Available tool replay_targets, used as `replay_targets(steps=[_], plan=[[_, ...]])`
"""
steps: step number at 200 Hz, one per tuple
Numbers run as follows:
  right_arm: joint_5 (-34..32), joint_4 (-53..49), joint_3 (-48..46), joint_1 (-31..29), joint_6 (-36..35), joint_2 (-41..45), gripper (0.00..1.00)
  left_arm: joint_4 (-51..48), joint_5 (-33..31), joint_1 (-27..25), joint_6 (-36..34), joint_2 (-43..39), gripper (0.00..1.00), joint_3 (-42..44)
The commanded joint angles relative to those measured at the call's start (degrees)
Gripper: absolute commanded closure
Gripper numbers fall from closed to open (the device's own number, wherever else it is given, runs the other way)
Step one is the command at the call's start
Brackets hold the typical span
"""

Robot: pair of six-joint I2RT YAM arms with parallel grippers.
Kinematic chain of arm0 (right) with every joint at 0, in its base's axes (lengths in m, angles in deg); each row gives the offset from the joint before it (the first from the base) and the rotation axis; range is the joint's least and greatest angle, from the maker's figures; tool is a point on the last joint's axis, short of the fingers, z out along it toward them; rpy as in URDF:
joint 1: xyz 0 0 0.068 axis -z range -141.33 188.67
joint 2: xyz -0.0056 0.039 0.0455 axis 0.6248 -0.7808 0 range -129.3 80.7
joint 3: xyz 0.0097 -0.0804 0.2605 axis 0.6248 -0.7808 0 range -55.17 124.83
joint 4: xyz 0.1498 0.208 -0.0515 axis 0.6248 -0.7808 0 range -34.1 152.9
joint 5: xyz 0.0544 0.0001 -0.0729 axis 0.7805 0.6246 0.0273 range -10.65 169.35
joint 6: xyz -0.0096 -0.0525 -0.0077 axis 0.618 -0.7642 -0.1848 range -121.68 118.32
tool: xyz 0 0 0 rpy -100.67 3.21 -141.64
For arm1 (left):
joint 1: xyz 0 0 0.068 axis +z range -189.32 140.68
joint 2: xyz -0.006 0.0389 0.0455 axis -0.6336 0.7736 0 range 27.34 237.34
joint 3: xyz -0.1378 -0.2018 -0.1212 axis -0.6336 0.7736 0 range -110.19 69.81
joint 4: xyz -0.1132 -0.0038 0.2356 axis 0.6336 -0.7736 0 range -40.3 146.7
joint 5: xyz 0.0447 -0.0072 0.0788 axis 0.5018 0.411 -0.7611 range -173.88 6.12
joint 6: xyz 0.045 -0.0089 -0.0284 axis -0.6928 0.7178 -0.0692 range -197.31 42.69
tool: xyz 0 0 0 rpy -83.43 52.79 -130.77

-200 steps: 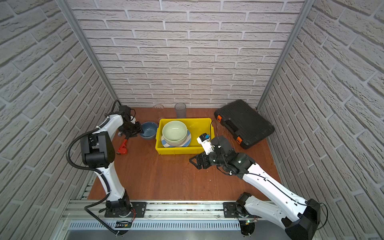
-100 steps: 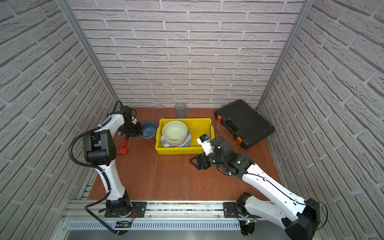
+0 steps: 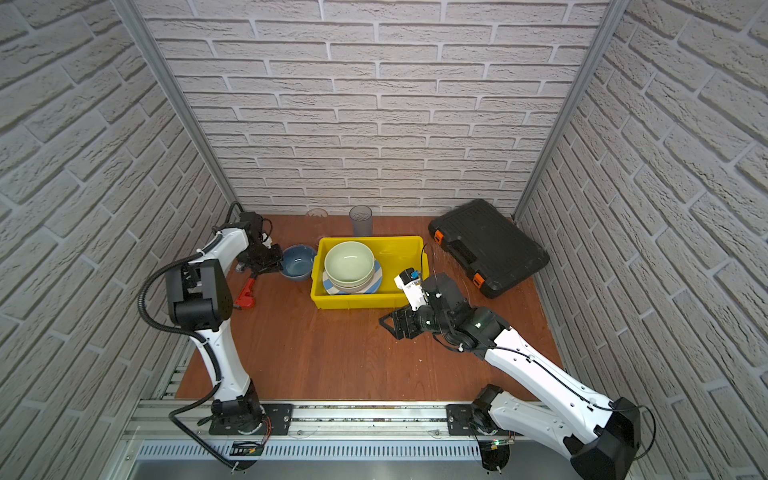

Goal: Place the mixed dishes into the plastic bin
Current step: 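Grip the blue bowl's rim with the left gripper, then lift the blue bowl and carry it over the bin with the left gripper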

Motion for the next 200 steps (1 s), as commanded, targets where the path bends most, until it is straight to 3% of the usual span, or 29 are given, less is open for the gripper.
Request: replay_targets(steps=[1,61,90,200], plan=[[-0.46,2.14,-0.53,-0.54,0.53,0.97,0.24,0.03,-0.55,0.56,0.34,-2.08,0.89,1.85],[-0.62,2.62,-0.75,-0.54,0.77,0.98,0.24,0.76,-0.53,2.01,0.71,-5.82,0.93,4.81],[-0.43,3.13,-0.75,-0.54,0.94,0.76,0.24,0.96,-0.87,2.91,1.13,-8.38,1.00,6.06],[-1.12,1.75,-0.35,-0.54,0.77,1.32,0.24,-3.61,-0.14,4.15,0.57,-18.57,1.00,2.24]])
